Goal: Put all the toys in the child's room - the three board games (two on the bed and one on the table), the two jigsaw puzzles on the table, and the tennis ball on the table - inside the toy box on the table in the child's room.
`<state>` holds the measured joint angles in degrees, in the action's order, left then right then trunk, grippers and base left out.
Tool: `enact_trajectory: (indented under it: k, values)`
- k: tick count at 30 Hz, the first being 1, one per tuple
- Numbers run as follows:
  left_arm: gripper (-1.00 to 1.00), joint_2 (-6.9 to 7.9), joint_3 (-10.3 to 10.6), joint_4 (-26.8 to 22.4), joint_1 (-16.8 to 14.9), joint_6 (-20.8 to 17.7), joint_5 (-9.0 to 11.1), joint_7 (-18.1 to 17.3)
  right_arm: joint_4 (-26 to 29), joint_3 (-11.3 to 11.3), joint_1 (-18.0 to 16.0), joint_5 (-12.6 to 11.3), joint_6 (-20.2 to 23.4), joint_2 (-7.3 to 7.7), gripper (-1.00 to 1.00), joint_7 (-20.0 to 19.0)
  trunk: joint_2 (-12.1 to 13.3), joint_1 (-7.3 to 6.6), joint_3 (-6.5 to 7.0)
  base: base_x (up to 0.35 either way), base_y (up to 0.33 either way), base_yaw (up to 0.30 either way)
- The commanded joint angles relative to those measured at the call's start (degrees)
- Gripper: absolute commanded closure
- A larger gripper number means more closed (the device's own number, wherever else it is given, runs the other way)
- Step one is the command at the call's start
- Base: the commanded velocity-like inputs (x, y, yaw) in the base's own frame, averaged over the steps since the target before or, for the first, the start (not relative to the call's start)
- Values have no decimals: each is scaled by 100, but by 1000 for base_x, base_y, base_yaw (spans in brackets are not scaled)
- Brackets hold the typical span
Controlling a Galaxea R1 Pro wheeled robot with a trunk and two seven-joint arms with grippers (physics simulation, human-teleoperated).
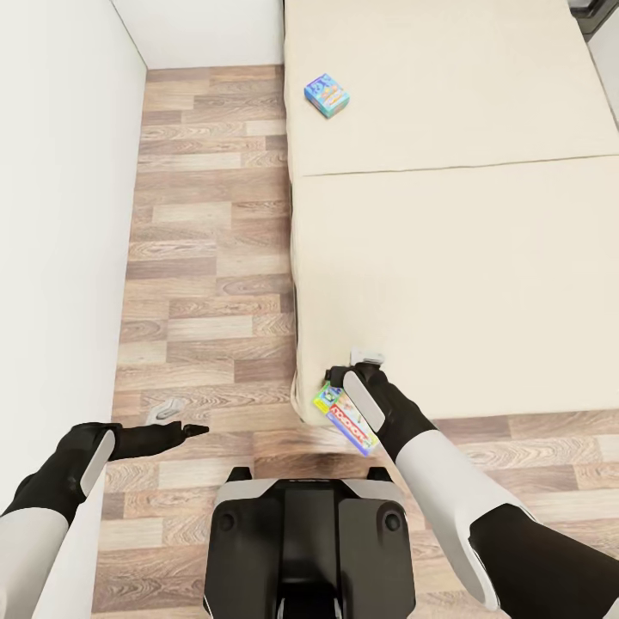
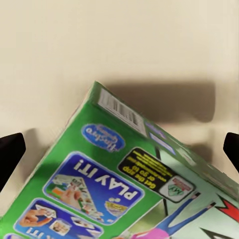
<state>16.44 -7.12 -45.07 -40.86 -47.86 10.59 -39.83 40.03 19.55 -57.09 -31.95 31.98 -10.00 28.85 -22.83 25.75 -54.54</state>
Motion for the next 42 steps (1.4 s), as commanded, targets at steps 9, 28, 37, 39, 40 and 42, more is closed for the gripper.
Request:
enact_trajectory:
  k: [9,28,37,39,40,42]
  values:
    - [-100,0,-9,-2,-1,-30,4,-16,5,14,2,-48,10,0,-100,51,-9,4,-6,0,0,0]
    - [-100,-2,-9,-2,-1,-30,4,-16,71,14,-3,-41,-16,0,-100,60,-9,4,-6,0,0,0]
    - [-100,-7,-9,-2,-1,-30,4,-16,261,17,-3,-41,-9,0,-100,60,-9,4,-6,0,0,0]
    - [-100,-8,-9,-2,-1,-30,4,-16,340,16,-3,-43,-2,0,-100,60,-9,4,-6,0,0,0]
    - [-100,-8,-9,-2,-1,-30,4,-16,366,16,-3,-42,4,0,-100,60,-9,4,-6,0,0,0]
    - [-100,-8,-9,-2,-1,-30,4,-16,496,18,-3,-45,28,0,-100,63,-9,4,-6,0,0,0]
